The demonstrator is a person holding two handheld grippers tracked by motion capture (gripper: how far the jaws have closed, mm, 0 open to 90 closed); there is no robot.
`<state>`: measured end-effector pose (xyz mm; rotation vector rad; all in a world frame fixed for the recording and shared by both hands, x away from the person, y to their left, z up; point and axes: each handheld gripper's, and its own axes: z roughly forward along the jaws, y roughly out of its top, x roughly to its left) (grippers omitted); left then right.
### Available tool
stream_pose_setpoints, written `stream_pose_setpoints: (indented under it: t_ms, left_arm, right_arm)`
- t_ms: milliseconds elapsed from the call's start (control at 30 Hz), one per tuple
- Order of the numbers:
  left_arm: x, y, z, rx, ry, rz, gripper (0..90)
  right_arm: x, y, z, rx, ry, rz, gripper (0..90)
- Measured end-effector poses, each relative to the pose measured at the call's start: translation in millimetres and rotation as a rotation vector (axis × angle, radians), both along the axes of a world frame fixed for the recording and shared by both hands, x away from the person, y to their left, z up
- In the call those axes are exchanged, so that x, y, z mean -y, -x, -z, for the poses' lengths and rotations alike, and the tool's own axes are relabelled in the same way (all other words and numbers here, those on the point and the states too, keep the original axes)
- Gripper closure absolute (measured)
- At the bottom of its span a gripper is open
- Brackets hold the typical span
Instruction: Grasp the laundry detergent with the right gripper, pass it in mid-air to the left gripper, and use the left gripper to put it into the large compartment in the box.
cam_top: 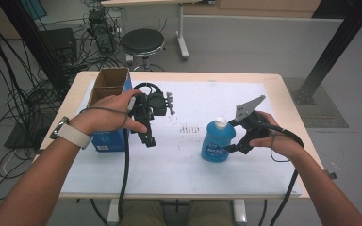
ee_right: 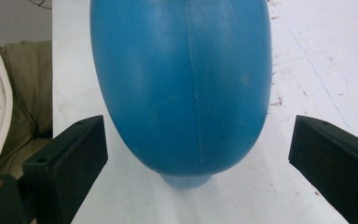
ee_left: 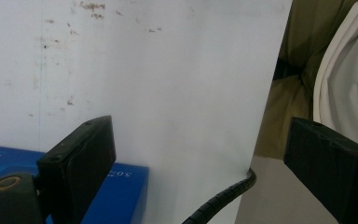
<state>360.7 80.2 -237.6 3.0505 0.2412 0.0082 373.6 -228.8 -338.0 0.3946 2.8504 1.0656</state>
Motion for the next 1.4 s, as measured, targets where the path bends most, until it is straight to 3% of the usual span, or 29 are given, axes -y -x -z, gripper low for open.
stream_pose_setpoints:
  t_ms: [1400]
  left_arm:
    - [0.4,-0.5,5.9,-0.008,-0.003,-0.005,9.5]
  right_arm:
    - [-1.0,3.5,32.2,0.029,-0.15,0.001,8.1]
